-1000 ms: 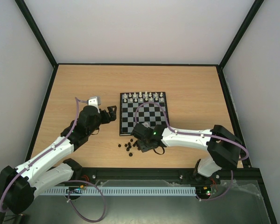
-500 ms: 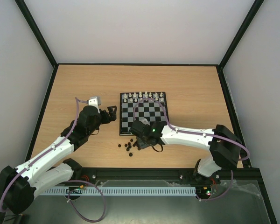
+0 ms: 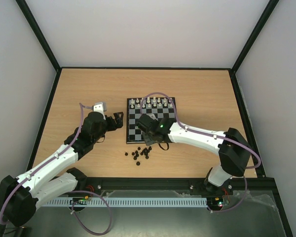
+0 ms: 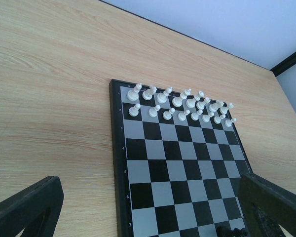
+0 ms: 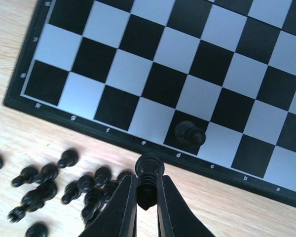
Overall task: Set up the chess pieces on the board
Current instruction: Place the chess piece on the chessboard.
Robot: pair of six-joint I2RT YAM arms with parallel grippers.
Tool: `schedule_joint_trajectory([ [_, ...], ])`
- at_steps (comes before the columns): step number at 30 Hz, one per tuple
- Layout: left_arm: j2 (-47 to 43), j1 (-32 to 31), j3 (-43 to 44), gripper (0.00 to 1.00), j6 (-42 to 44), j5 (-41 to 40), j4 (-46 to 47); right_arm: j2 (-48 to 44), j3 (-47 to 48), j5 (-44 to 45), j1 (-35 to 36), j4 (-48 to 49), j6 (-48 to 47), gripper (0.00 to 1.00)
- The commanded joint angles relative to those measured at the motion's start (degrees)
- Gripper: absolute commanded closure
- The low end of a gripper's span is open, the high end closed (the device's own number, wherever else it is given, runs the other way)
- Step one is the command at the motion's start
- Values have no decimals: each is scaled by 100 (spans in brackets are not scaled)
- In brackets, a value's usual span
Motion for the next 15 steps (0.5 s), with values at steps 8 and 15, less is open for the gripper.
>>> schedule_joint_trajectory([
  [8,-68,-6,-66,1,36,45,59,390,255,-218,-335,-31,-452,94],
  [15,-84,1,-65,1,37,45,55,630,345,-301,-397,83,-546,94],
])
